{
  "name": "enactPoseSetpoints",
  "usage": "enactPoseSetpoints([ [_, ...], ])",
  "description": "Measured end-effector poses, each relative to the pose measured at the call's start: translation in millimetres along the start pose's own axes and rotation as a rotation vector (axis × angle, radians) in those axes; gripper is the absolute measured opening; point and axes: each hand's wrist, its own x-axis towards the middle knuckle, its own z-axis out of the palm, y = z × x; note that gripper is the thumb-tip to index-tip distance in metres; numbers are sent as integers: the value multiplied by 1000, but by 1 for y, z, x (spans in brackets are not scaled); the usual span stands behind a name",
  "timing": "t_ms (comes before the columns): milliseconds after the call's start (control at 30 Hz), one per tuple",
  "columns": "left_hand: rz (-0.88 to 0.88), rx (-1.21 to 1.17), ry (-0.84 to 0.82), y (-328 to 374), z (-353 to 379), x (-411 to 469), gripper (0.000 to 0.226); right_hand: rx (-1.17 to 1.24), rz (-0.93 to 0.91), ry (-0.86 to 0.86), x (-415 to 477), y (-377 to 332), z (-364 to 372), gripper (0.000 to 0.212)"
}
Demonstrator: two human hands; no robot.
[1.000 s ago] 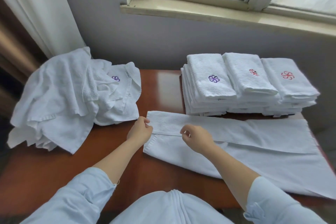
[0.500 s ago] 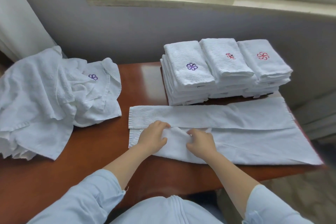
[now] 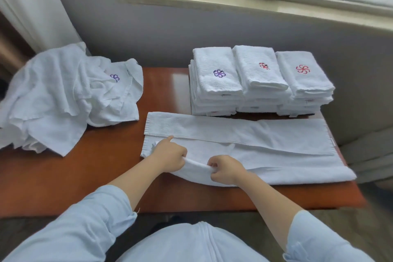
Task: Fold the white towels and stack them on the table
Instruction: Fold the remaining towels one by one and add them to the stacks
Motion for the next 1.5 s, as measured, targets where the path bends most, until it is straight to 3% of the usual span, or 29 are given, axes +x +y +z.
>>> enactPoseSetpoints([
  [233,-223,-73,-284,39,23,-54,10,-17,-98,-167,-31,11,22,18],
  [433,-322,-59,-408,68,48,-89,28,72,-128,-330,-58,28,55,26],
  [667,-387,-106,-207,63,49,-97,28,134,-87,-84,-55,23,46,28],
  [933,-455,-256,-18,-2,26,-69,31,189,-110,164,4,-25,23,31],
  [1100,-417,-321,73,-60,19,-46,42,1,-111,260,64,-68,12,42],
  [1267,-231,-216,129,-95,20,-17,56,-188,-55,234,104,-82,9,51],
  [1500,-174,-95,195,-109,28,16,45,-391,-89,309,121,-76,7,35],
])
